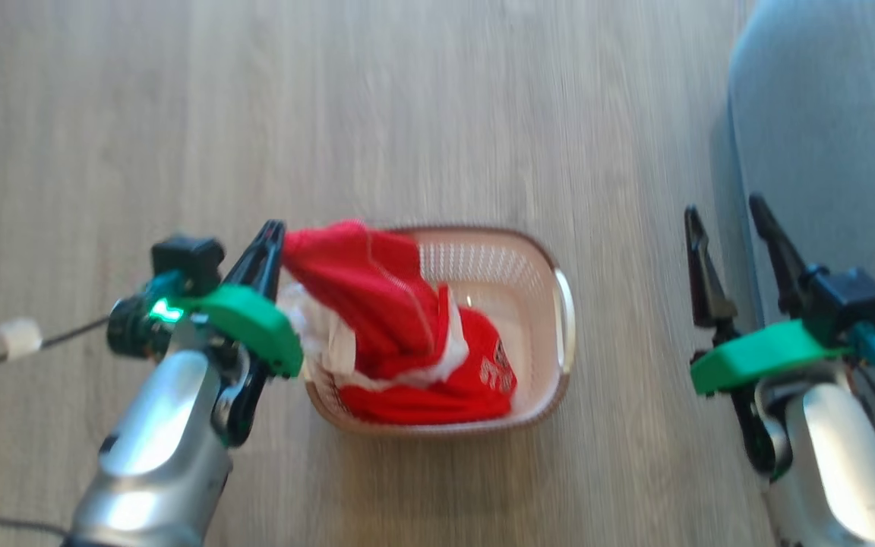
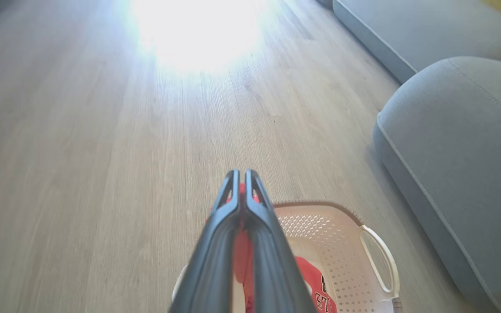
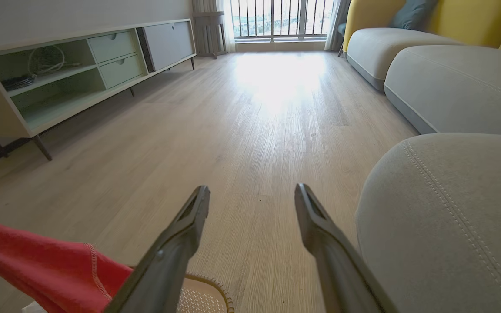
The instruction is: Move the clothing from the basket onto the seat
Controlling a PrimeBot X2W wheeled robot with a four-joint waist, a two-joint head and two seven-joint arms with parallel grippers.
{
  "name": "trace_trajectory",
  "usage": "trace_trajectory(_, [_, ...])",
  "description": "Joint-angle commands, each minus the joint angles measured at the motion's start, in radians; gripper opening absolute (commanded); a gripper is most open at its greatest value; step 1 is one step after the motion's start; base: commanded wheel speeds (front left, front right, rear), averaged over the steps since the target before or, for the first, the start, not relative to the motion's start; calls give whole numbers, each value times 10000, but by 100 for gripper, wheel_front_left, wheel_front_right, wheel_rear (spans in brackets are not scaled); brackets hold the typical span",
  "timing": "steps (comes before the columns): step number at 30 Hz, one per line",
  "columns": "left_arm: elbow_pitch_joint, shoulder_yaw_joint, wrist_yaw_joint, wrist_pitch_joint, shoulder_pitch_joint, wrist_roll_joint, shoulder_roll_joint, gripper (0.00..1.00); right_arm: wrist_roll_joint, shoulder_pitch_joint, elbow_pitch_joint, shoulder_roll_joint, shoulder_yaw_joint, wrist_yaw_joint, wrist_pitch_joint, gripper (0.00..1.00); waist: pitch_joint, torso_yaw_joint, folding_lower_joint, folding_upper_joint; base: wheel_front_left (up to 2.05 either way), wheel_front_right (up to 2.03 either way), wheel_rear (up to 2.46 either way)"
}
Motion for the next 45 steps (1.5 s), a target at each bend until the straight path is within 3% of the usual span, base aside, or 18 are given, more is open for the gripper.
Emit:
trace_trajectory(1, [-684,484,138,-136,57,-104,428,0,34,206,-197,-121,233,-2,-65,100,-1020,483,1,-1,0,0,0])
trace_trajectory(15, [-2850,1030,1015,396,2040,-409,1404,0,-2,1212,82,-243,343,-2,-65,100,-2497,585,1,-1,0,0,0])
trace_trajectory(35, [-4211,963,1556,1039,2804,-486,1730,0,-27,1463,279,-242,710,-2,-65,100,-3037,393,1,-1,0,0,0])
trace_trajectory(41, [-4390,876,1555,1086,2671,-481,1718,0,-191,1225,332,-410,1357,-2,-65,100,-2993,361,1,-1,0,0,0])
trace_trajectory(45, [-4569,735,1459,1134,2472,-491,1624,0,-221,720,487,-491,2636,-2,-65,100,-2987,310,1,-1,0,0,0])
